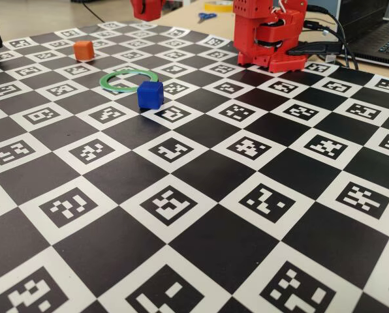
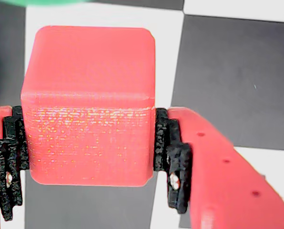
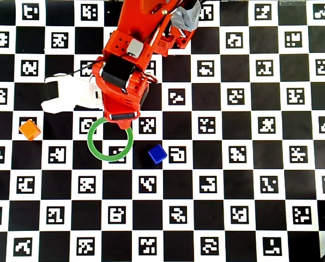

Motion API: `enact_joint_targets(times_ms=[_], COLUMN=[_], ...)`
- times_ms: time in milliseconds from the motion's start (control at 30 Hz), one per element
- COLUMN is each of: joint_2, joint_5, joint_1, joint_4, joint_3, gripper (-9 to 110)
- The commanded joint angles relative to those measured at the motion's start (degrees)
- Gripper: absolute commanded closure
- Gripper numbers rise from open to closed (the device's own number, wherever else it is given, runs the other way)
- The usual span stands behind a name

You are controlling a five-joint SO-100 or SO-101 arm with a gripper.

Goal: Grab the red cube then put it in the green circle then put the blue cube on top and finally the orange cube on top

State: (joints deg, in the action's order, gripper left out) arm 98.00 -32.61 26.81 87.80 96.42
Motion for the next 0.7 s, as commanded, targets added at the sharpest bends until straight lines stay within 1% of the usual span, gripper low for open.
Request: enact_joint_targets(times_ms=[0, 667], joint_2=[-0.26, -5.10], joint_5=[-0.35, -0.88], joint_1=[1.23, 2.20], joint_4=[-3.16, -19.51], joint_3=[-0.09, 8.70], gripper=[98, 98])
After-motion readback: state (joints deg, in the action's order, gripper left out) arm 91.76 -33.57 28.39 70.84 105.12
